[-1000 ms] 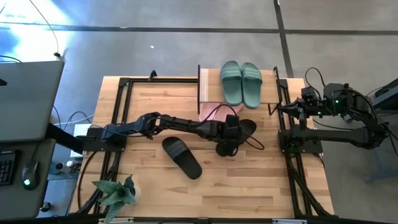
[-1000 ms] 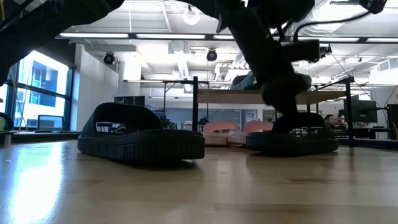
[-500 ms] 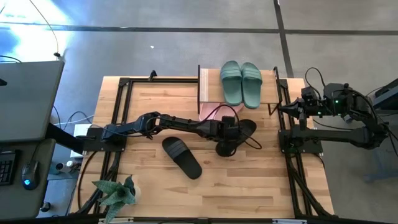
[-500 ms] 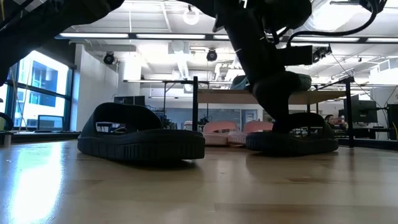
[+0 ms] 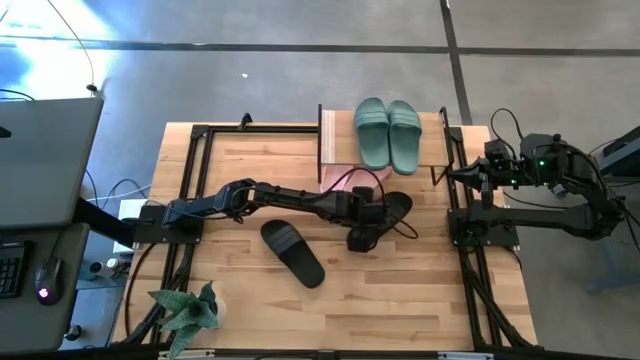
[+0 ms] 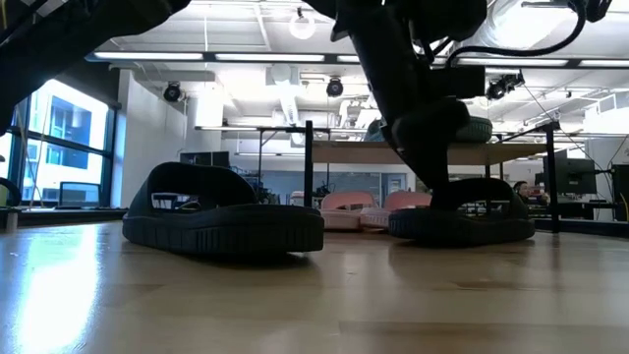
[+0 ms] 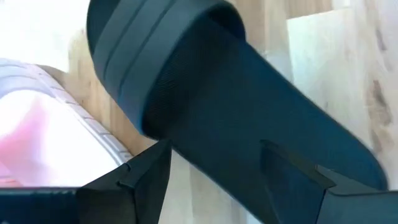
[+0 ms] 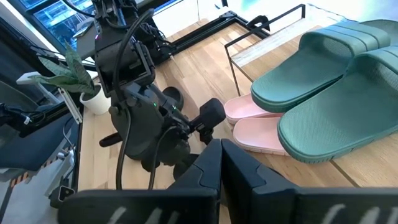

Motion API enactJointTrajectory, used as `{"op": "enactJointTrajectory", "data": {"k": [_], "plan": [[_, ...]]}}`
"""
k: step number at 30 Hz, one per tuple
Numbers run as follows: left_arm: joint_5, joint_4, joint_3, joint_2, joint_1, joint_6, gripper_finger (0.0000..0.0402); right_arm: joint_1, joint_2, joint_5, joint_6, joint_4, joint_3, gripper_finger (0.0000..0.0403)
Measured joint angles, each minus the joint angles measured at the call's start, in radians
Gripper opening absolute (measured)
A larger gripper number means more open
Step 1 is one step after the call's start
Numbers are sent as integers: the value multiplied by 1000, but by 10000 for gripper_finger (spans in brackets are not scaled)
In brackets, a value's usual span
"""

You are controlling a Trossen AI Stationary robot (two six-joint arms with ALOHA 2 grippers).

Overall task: Pick and place slides into the shelf
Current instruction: Move the black slide to the top right of the table

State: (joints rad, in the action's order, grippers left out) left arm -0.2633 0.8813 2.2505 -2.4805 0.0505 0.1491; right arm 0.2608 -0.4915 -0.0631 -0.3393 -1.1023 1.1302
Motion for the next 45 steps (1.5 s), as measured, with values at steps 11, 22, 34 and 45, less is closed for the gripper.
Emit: {"op": "enactJointTrajectory", "data": {"k": [11,22,34,45], "plan": [[51,23,0,12,2,-66,227,0,0,0,0,0,0,2],[138,78,0,89,1,-136,227,0,0,0,0,0,0,2],[222,130,1,171,-17,-158,227,0,0,0,0,0,0,2],[256,188,1,232,-40,-158,227,0,0,0,0,0,0,2]]}}
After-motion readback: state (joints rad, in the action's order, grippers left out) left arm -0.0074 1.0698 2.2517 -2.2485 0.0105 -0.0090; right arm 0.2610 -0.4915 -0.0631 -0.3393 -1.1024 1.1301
